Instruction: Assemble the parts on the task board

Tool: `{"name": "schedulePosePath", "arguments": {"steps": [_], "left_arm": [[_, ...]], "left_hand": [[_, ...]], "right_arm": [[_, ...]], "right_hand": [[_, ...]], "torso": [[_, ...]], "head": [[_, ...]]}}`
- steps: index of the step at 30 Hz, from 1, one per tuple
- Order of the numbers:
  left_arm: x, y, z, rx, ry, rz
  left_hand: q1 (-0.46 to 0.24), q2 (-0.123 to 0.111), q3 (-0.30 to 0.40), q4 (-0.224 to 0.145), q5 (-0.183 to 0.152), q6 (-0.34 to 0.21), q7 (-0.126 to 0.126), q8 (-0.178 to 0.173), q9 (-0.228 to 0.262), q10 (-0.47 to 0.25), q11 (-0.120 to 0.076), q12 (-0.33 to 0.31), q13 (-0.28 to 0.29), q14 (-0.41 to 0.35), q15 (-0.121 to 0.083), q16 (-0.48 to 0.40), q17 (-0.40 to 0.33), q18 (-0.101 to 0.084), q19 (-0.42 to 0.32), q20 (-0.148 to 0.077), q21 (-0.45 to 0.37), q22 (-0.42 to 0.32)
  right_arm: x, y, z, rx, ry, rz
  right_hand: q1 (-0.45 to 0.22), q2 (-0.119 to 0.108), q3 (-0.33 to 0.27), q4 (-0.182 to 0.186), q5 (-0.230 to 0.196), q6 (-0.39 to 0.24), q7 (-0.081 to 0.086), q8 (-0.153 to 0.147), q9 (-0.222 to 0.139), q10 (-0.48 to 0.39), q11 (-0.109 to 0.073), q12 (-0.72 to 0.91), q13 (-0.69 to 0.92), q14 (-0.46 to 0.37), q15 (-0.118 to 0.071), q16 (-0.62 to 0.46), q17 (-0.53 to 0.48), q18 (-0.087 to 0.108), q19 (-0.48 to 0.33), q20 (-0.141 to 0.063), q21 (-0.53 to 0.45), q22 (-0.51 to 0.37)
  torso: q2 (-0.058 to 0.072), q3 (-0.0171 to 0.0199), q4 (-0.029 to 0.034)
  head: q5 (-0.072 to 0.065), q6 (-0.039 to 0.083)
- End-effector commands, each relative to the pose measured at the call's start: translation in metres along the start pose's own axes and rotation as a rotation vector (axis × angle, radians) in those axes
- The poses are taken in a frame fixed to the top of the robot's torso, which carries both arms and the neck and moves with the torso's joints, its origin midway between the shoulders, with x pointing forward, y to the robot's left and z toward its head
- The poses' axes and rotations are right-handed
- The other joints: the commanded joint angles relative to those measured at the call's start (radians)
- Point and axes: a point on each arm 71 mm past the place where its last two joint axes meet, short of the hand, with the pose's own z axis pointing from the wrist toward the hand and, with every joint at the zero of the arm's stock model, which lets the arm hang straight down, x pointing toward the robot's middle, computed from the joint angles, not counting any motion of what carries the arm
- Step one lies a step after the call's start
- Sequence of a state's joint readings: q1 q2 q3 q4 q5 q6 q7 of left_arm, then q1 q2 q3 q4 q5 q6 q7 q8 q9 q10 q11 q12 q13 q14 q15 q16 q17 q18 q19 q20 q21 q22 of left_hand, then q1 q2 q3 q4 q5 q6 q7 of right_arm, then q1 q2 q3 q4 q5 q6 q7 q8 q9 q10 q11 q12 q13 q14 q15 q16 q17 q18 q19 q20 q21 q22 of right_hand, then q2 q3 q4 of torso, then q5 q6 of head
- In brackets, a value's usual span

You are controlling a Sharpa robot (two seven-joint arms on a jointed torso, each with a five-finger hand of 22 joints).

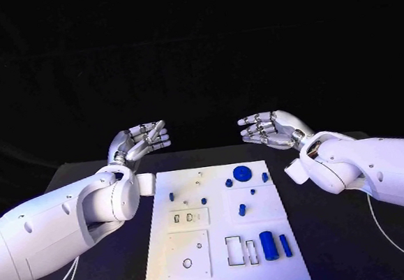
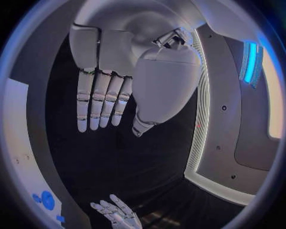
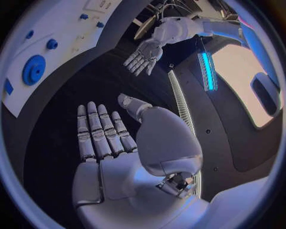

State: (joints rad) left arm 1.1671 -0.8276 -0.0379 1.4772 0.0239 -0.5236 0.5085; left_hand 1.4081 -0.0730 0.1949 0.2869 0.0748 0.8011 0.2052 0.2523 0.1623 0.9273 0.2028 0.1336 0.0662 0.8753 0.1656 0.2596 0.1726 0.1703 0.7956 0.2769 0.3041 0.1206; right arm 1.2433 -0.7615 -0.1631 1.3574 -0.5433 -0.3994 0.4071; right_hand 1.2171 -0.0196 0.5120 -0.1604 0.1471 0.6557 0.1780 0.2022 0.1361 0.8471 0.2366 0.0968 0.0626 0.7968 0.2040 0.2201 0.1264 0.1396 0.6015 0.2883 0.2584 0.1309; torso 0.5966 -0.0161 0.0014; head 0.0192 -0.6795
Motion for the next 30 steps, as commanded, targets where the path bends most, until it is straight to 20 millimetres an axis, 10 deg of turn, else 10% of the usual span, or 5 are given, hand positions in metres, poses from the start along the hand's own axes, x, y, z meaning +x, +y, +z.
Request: {"name": "schedulePosePath", "arguments": {"steps": [1,19,30], "left_arm": [[0.005,-0.007,-0.004,0.011,0.064,-0.038],[0.014,-0.032,-0.026,0.037,0.218,-0.040],[0.018,-0.041,-0.033,0.040,0.245,-0.050]], "left_hand": [[0.018,-0.003,0.009,0.000,-0.006,0.013,0.043,0.005,0.002,0.022,-0.004,-0.007,0.001,0.028,-0.006,0.012,0.010,0.015,0.020,-0.004,0.011,0.000],[0.060,-0.031,0.018,-0.008,-0.007,0.028,0.031,0.007,0.003,0.051,-0.014,-0.021,0.000,0.052,-0.015,0.010,0.024,0.015,0.048,-0.014,0.024,-0.001],[0.060,-0.033,0.018,-0.007,-0.008,0.028,0.030,0.007,0.003,0.052,-0.014,-0.023,0.000,0.050,-0.015,0.008,0.024,0.015,0.052,-0.015,0.026,-0.001]], "right_arm": [[0.004,0.004,0.004,-0.025,0.115,-0.194],[0.009,0.020,0.018,0.004,0.273,-0.760],[0.025,0.033,0.024,-0.062,0.276,-0.907]], "right_hand": [[0.010,-0.041,0.029,-0.033,-0.004,0.149,0.092,0.034,0.017,0.132,-0.028,0.007,0.002,0.120,-0.033,0.042,0.011,0.040,0.081,-0.003,0.054,0.018],[-0.030,-0.133,0.000,-0.003,0.017,0.280,0.015,0.072,0.043,0.343,-0.116,-0.007,0.010,0.491,-0.156,0.216,0.174,0.045,0.364,-0.119,0.233,0.102],[-0.036,-0.164,-0.024,0.024,0.045,0.268,-0.004,0.075,0.078,0.354,-0.140,0.003,0.078,0.685,-0.195,0.682,0.576,0.040,0.542,-0.184,0.455,0.248]], "torso": [[0.021,-0.0039,0.0039],[0.087,-0.0185,0.0242],[0.112,-0.0235,0.0316]], "head": [[-0.004,0.002],[-0.019,0.012],[-0.024,0.015]]}}
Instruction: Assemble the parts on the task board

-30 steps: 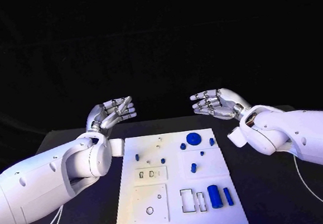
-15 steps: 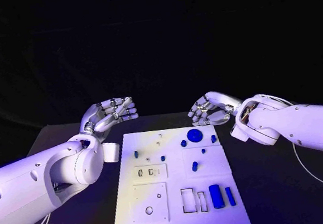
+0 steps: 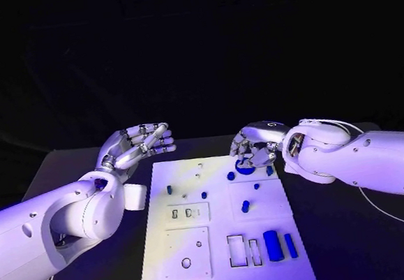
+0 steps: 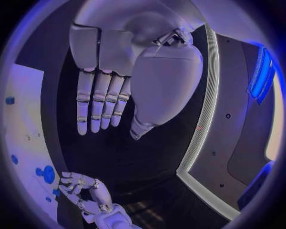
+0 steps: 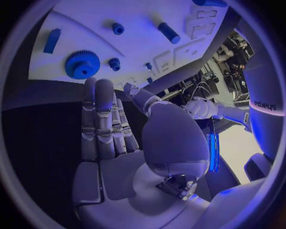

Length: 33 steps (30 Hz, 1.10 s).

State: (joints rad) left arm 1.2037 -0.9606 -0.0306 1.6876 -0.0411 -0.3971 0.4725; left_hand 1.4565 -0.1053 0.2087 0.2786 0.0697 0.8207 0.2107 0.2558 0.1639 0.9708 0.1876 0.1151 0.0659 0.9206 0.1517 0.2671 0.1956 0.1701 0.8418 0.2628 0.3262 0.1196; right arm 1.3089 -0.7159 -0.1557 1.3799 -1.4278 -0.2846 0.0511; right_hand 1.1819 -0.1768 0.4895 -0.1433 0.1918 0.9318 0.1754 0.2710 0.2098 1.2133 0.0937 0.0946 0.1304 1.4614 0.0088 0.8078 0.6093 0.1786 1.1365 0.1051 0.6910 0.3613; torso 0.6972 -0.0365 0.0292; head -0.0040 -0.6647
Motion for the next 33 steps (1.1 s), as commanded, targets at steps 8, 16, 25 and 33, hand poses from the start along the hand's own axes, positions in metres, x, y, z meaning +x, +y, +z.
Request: {"name": "schedulePosePath", "arguments": {"steps": [8,16,25,33], "left_arm": [[0.008,-0.008,-0.002,0.008,0.055,-0.013],[0.008,-0.011,-0.002,0.009,0.060,-0.014],[0.008,-0.011,-0.002,0.009,0.059,-0.015],[0.007,-0.012,-0.002,0.008,0.058,-0.015]], "left_hand": [[0.009,-0.003,0.002,0.005,-0.003,0.007,0.023,0.001,0.000,0.007,0.001,-0.009,-0.001,0.000,0.000,-0.004,0.002,0.014,0.010,-0.002,0.006,0.000],[0.007,-0.004,0.001,0.007,-0.003,0.005,0.023,0.000,0.000,0.006,0.001,-0.012,-0.001,-0.001,0.000,-0.006,0.002,0.014,0.011,-0.002,0.007,0.000],[0.006,-0.004,0.000,0.008,-0.003,0.005,0.023,0.000,0.000,0.006,0.001,-0.013,-0.001,-0.002,0.000,-0.007,0.002,0.014,0.011,-0.002,0.007,0.000],[0.005,-0.004,0.000,0.008,-0.003,0.005,0.023,0.000,0.000,0.005,0.001,-0.013,-0.001,-0.002,0.000,-0.007,0.002,0.014,0.012,-0.003,0.007,0.000]], "right_arm": [[0.005,0.009,0.008,0.001,0.040,-0.147],[0.011,0.013,0.011,-0.006,0.085,-0.169],[0.016,0.014,0.013,-0.005,0.114,-0.180],[0.021,0.014,0.014,-0.005,0.132,-0.181]], "right_hand": [[0.003,-0.016,-0.003,0.027,-0.002,-0.028,0.010,0.006,0.027,-0.094,0.017,0.029,0.048,0.034,0.012,0.438,0.443,-0.041,0.108,0.013,0.319,0.383],[0.011,-0.019,-0.006,0.028,-0.002,-0.034,0.013,0.006,0.034,-0.120,0.021,0.040,0.056,0.033,0.018,0.488,0.488,-0.046,0.112,0.019,0.368,0.445],[0.013,-0.017,-0.004,0.030,0.002,-0.032,0.013,0.007,0.036,-0.126,0.022,0.045,0.058,0.036,0.019,0.511,0.517,-0.051,0.118,0.020,0.391,0.478],[0.025,-0.008,0.007,0.030,0.003,-0.028,0.018,0.001,0.039,-0.188,0.032,0.023,0.037,0.036,0.029,0.539,0.538,-0.054,0.118,0.027,0.424,0.519]], "torso": [[0.022,-0.0063,0.0098],[0.027,-0.0086,0.0131],[0.031,-0.0092,0.0146],[0.035,-0.0095,0.0133]], "head": [[-0.004,0.004],[-0.002,0.000],[-0.003,0.002],[-0.002,0.002]]}}
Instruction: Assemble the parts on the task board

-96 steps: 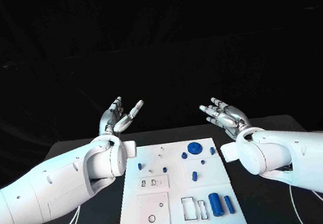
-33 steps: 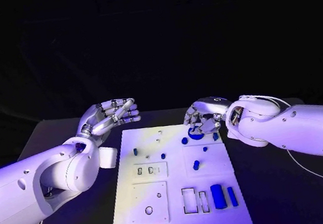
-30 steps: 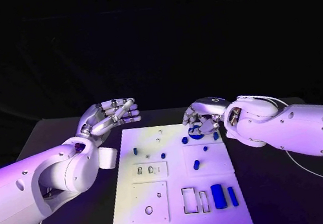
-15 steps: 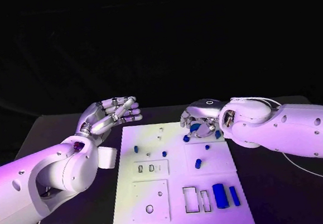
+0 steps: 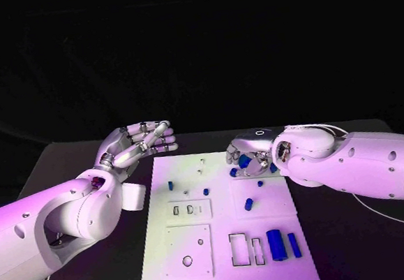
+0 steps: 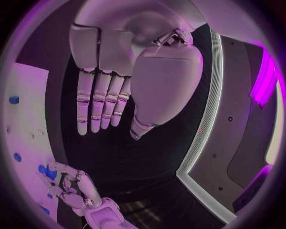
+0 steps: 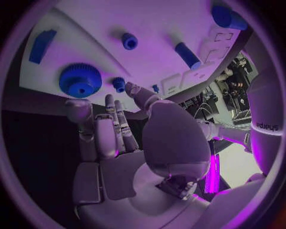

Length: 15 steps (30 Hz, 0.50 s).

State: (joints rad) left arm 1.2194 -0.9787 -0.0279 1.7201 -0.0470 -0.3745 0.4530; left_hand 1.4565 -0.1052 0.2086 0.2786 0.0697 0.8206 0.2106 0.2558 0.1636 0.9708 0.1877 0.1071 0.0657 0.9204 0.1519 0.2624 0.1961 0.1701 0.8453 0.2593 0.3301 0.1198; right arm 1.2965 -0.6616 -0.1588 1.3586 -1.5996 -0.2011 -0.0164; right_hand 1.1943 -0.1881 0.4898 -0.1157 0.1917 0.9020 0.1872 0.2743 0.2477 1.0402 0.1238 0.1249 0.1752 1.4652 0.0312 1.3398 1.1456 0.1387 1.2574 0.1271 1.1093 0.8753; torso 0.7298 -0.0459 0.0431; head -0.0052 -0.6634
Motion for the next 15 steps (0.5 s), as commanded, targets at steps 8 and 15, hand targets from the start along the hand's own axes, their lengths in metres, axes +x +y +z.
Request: {"name": "schedulePosePath", "arguments": {"steps": [8,15], "left_arm": [[0.0015,-0.0019,0.0002,0.004,0.022,-0.008],[0.0010,-0.0016,0.0004,0.001,0.020,-0.008]], "left_hand": [[0.004,-0.004,-0.001,0.009,-0.003,0.004,0.024,-0.001,0.000,0.005,0.002,-0.007,-0.001,-0.002,0.000,-0.003,0.002,0.014,0.009,0.001,0.004,0.000],[0.001,-0.004,-0.002,0.009,-0.003,0.002,0.027,-0.002,-0.001,0.002,0.003,-0.010,-0.001,0.000,0.000,-0.003,0.003,0.014,0.010,0.000,0.004,-0.001]], "right_arm": [[0.0073,0.0030,0.0030,-0.003,0.039,-0.020],[0.0096,0.0043,0.0040,-0.006,0.034,-0.015]], "right_hand": [[0.017,0.011,0.015,0.004,0.001,0.013,0.001,-0.004,0.003,-0.008,-0.001,-0.005,-0.019,0.037,0.006,0.028,0.027,-0.017,0.004,0.007,0.028,0.034],[0.016,0.025,0.033,0.012,-0.004,0.035,-0.006,-0.001,0.008,0.019,-0.008,0.006,-0.032,0.040,0.000,0.051,0.051,-0.022,0.017,0.005,0.061,0.080]], "torso": [[0.003,-0.0009,0.0010],[0.005,-0.0020,0.0004]], "head": [[0.001,-0.005],[0.006,-0.008]]}}
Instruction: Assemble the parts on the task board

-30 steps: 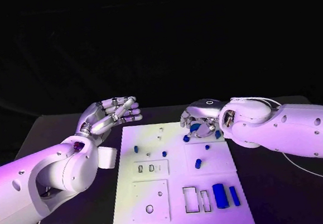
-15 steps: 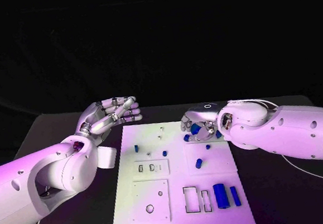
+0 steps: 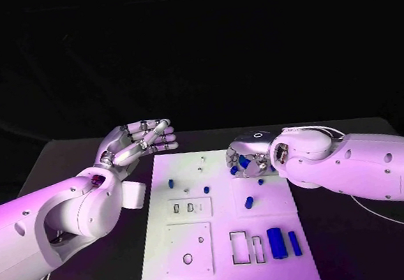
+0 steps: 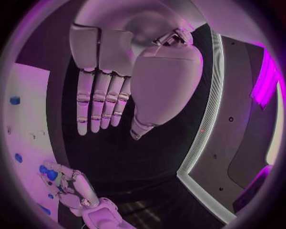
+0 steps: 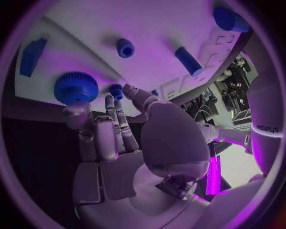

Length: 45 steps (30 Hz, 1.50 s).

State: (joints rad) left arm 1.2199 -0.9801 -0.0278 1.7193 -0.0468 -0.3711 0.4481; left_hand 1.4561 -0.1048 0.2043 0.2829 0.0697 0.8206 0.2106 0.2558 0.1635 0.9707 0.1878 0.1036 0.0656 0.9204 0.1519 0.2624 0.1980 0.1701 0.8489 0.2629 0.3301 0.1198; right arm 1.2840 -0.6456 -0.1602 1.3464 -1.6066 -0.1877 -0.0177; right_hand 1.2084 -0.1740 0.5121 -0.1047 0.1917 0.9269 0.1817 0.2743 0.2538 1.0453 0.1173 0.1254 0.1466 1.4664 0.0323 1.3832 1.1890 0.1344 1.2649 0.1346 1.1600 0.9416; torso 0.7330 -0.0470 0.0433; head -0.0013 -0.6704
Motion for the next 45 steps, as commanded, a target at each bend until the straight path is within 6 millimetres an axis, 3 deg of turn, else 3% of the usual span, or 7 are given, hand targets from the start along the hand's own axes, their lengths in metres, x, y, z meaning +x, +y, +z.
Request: {"name": "schedulePosePath", "arguments": {"steps": [1,10,14,21,32,41,45], "left_arm": [[0.002,-0.002,0.001,0.005,0.019,-0.008],[0.002,-0.001,0.001,0.001,0.018,-0.010],[0.002,-0.001,0.001,0.000,0.019,-0.010],[0.002,-0.001,0.001,-0.003,0.020,-0.011],[-0.001,-0.001,0.000,-0.011,0.016,-0.014],[0.000,0.000,0.000,-0.013,0.019,-0.017],[0.001,0.000,0.000,-0.012,0.022,-0.019]], "left_hand": [[0.002,-0.005,0.002,0.005,-0.003,0.002,0.027,-0.002,-0.001,0.002,0.003,-0.007,-0.001,0.000,0.000,-0.003,0.001,0.014,0.007,-0.003,0.004,-0.001],[0.001,-0.004,0.002,0.005,-0.003,0.001,0.028,-0.003,-0.001,0.001,0.004,-0.009,-0.001,0.001,0.001,-0.003,0.002,0.014,0.007,-0.003,0.005,-0.001],[0.001,-0.004,0.002,0.005,-0.003,0.001,0.028,-0.003,-0.001,0.001,0.004,-0.009,-0.001,0.001,0.001,-0.003,0.002,0.014,0.007,-0.003,0.005,-0.001],[0.000,-0.002,0.002,0.006,-0.003,0.000,0.029,-0.004,-0.001,-0.001,0.005,-0.011,-0.002,0.002,0.001,-0.003,0.003,0.014,0.008,-0.004,0.005,-0.001],[0.000,-0.001,0.002,0.005,-0.003,-0.002,0.030,-0.006,-0.002,-0.003,0.005,-0.013,-0.002,0.003,0.001,-0.003,0.004,0.014,0.009,-0.004,0.005,-0.001],[0.000,0.000,0.003,0.005,-0.003,-0.003,0.030,-0.006,-0.002,-0.004,0.006,-0.014,-0.002,0.003,0.001,-0.004,0.004,0.014,0.009,-0.004,0.005,-0.001],[0.000,0.000,0.003,0.005,-0.003,-0.003,0.030,-0.006,-0.002,-0.004,0.006,-0.014,-0.002,0.003,0.001,-0.004,0.004,0.014,0.009,-0.004,0.005,-0.001]], "right_arm": [[0.002,0.001,0.001,-0.001,0.009,-0.013],[0.001,-0.001,0.000,0.008,-0.008,-0.012],[0.000,0.000,0.001,0.013,-0.031,-0.010],[-0.003,0.001,0.001,0.029,-0.082,-0.009],[-0.014,0.014,-0.003,0.010,-0.194,0.001],[-0.024,0.019,0.011,0.017,-0.271,-0.004],[-0.027,0.023,0.020,0.020,-0.291,-0.005]], "right_hand": [[0.003,0.013,0.016,0.002,-0.008,0.016,-0.002,0.000,0.003,0.020,-0.003,0.007,-0.006,0.040,-0.002,0.011,0.011,-0.019,0.011,-0.003,0.017,0.022],[0.019,0.043,0.087,0.006,-0.076,0.056,-0.019,0.015,0.019,0.079,-0.018,0.015,-0.026,0.041,-0.015,0.031,0.024,-0.027,0.027,-0.013,0.064,0.088],[0.030,0.073,0.124,0.007,-0.138,0.072,-0.027,0.028,0.034,0.108,-0.027,0.016,-0.032,0.043,-0.021,0.042,0.036,-0.029,0.029,-0.019,0.078,0.109],[0.040,0.084,0.139,0.001,-0.141,0.070,-0.027,0.033,0.041,0.112,-0.028,0.013,-0.036,0.047,-0.023,0.052,0.051,-0.031,0.033,-0.021,0.088,0.123],[0.039,0.079,0.148,-0.006,-0.134,0.064,-0.022,0.034,0.048,0.112,-0.024,0.007,-0.040,0.050,-0.020,0.061,0.065,-0.033,0.038,-0.020,0.099,0.138],[0.033,0.077,0.148,-0.003,-0.136,0.063,-0.021,0.034,0.049,0.112,-0.023,0.006,-0.041,0.050,-0.019,0.064,0.070,-0.034,0.040,-0.019,0.102,0.144],[0.032,0.076,0.149,-0.003,-0.135,0.063,-0.021,0.034,0.050,0.112,-0.023,0.006,-0.041,0.051,-0.019,0.066,0.074,-0.035,0.041,-0.019,0.104,0.146]], "torso": [[0.002,-0.0009,0.0002],[0.002,-0.0018,-0.0008],[0.003,-0.0022,0.0003],[0.003,-0.0032,0.0019],[0.003,-0.0049,-0.0008],[0.006,-0.0051,0.0036],[0.007,-0.0052,0.0022]], "head": [[0.002,-0.001],[0.000,-0.003],[-0.001,-0.004],[-0.003,-0.003],[-0.006,0.008],[-0.003,0.014],[-0.005,0.012]]}}
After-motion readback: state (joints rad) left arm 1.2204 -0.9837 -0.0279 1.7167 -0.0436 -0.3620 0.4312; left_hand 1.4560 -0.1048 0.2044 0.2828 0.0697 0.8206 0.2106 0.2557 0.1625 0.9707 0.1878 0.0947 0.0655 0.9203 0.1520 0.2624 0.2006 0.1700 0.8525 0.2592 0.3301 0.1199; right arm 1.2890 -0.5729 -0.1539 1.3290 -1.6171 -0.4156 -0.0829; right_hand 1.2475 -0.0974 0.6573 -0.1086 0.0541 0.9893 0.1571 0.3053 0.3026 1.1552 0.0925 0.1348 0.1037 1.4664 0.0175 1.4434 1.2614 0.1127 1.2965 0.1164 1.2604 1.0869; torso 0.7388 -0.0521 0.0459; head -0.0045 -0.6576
